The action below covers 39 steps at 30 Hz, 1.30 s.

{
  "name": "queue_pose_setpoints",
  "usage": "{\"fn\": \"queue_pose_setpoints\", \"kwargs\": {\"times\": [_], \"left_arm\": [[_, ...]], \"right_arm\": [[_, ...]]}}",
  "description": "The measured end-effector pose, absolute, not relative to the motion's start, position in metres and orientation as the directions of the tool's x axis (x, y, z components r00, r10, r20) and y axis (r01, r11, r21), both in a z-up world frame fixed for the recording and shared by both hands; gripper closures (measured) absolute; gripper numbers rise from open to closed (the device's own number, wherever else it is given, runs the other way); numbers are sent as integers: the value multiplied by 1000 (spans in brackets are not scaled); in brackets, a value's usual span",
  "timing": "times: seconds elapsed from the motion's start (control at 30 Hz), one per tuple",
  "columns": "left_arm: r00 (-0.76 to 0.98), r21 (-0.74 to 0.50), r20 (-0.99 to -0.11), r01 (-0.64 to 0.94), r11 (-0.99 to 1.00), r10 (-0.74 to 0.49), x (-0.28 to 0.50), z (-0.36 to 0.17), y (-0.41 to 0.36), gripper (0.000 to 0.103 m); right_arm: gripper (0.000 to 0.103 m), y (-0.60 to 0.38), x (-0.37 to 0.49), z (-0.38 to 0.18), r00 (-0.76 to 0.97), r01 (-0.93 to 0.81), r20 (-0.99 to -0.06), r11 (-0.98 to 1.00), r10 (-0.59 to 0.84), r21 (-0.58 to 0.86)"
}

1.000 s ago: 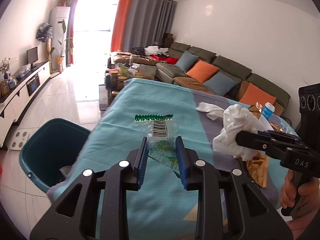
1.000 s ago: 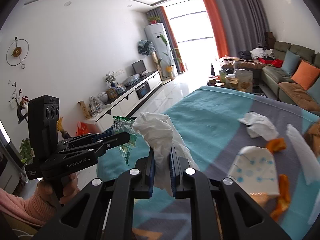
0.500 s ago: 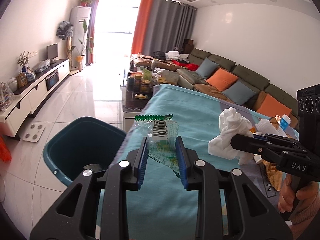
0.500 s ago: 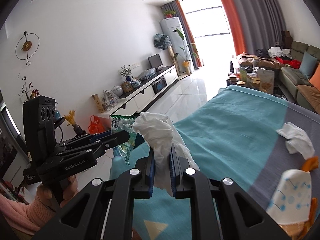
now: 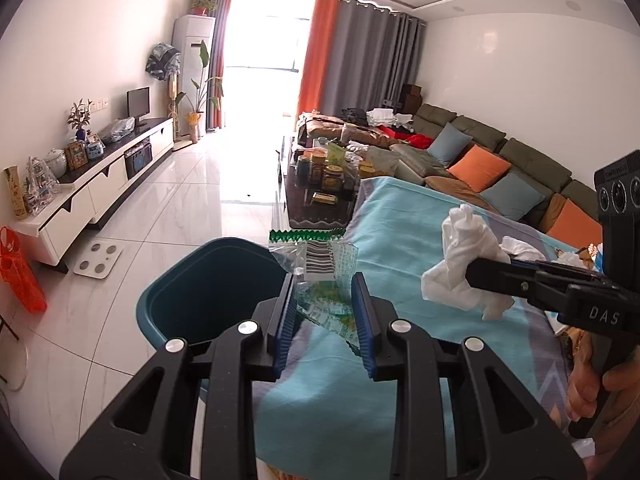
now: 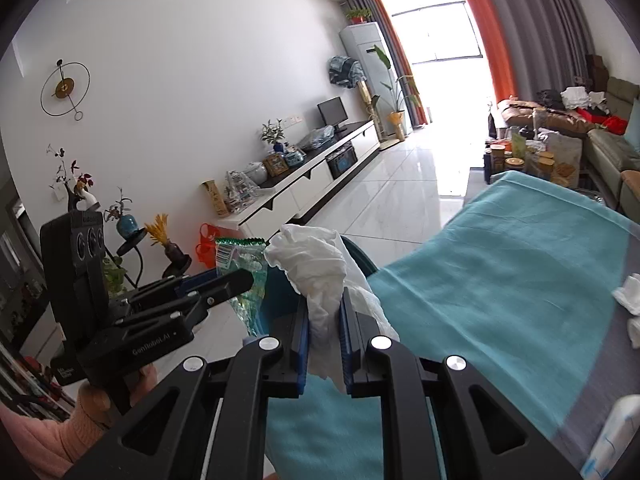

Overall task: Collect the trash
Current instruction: 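Carry the bag and tissue over the teal bin and open both tools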

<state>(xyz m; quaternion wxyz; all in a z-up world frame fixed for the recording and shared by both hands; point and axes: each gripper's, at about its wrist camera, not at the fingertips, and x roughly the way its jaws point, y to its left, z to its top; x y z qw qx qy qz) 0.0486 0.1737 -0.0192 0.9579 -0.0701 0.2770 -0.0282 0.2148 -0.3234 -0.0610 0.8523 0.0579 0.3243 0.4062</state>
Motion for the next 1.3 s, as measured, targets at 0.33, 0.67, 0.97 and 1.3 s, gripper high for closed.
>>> {"fn": "queue_pose_setpoints", "kwargs": {"times": [0.33,0.67,0.97,1.3], "left_arm": [[838,-121,-545,-40,992,-33,58,-24,197,75],[823,-110,-568,-83,990,6,73,-34,205,75],[801,-107,-598,-125,986,37,94,-48,212,74],[768,-102,-638,-165,981,63,114,-70,227,73]], "right_arm": [[90,-287,236,-66,405,-669,-517,630,754,395],[89,-258,256,-76,365,-667,-542,619,757,415],[89,-233,275,-88,328,-653,-568,616,755,441],[85,-205,296,-107,301,-630,-626,643,720,436]]}}
